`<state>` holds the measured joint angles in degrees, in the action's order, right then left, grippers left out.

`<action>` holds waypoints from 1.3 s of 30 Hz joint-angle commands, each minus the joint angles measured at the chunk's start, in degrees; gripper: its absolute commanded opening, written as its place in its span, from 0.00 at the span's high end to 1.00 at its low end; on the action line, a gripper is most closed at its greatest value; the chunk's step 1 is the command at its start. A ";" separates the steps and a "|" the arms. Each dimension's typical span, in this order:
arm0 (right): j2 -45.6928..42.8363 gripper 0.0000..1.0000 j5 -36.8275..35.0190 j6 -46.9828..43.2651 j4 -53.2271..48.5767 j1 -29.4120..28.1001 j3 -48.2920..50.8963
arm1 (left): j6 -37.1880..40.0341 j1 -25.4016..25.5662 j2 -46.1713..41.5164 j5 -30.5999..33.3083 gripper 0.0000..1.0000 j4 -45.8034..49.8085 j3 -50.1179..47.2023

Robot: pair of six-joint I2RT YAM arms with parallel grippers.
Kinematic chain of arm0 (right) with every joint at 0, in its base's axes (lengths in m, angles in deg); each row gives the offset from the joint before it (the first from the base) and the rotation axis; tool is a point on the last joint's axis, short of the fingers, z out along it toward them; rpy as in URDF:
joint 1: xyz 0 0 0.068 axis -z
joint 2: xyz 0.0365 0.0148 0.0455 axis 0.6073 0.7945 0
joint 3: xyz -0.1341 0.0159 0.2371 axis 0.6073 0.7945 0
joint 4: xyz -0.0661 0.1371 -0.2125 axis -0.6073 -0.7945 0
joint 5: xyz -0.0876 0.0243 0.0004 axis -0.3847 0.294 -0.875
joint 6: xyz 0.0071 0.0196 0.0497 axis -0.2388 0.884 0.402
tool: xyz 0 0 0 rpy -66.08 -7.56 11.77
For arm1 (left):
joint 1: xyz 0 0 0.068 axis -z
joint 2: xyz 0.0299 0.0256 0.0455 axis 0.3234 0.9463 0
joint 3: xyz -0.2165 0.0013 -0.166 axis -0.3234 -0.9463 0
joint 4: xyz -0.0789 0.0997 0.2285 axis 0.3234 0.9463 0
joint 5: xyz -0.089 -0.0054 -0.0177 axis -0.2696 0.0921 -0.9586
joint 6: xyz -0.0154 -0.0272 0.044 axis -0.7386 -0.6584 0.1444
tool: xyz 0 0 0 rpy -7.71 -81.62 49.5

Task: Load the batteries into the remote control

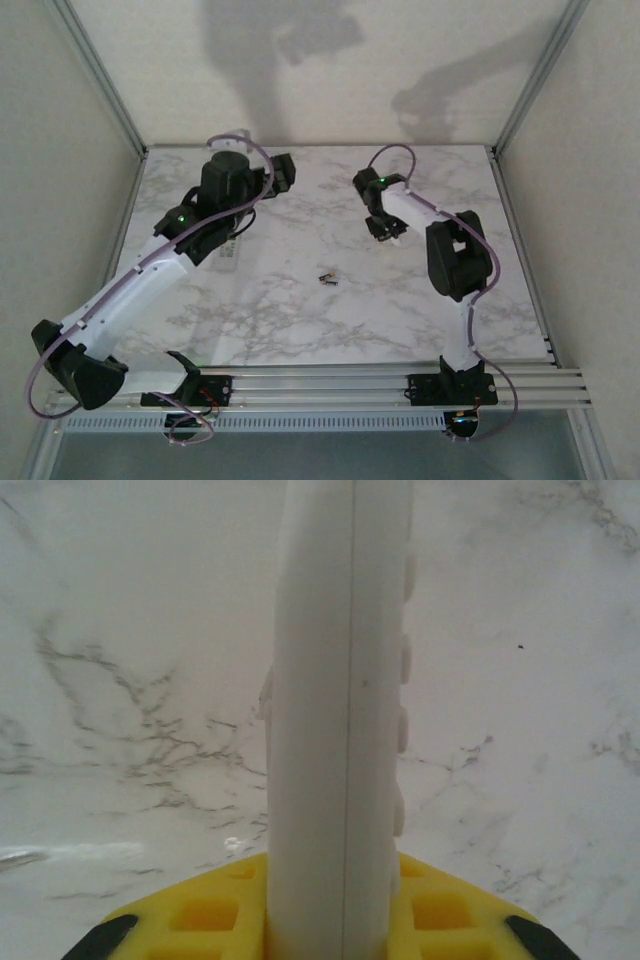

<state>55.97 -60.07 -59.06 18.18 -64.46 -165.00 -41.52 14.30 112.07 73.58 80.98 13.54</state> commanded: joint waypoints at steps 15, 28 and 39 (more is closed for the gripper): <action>9.67 0.70 -3.95 5.83 -6.89 -6.75 -5.50 | -3.76 -1.26 -1.82 0.35 0.00 -0.79 -6.54; 2.44 0.47 8.15 7.36 -6.54 -7.82 -6.96 | -3.60 -2.32 -1.05 0.99 0.00 -0.45 -6.61; -33.46 0.38 29.32 15.75 13.56 0.80 13.06 | -3.68 -7.75 1.36 -3.41 0.00 2.88 -10.15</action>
<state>33.03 -38.89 -48.00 22.94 -67.32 -159.53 -44.89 8.72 111.94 72.81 81.63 4.64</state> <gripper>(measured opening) 0.606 0.994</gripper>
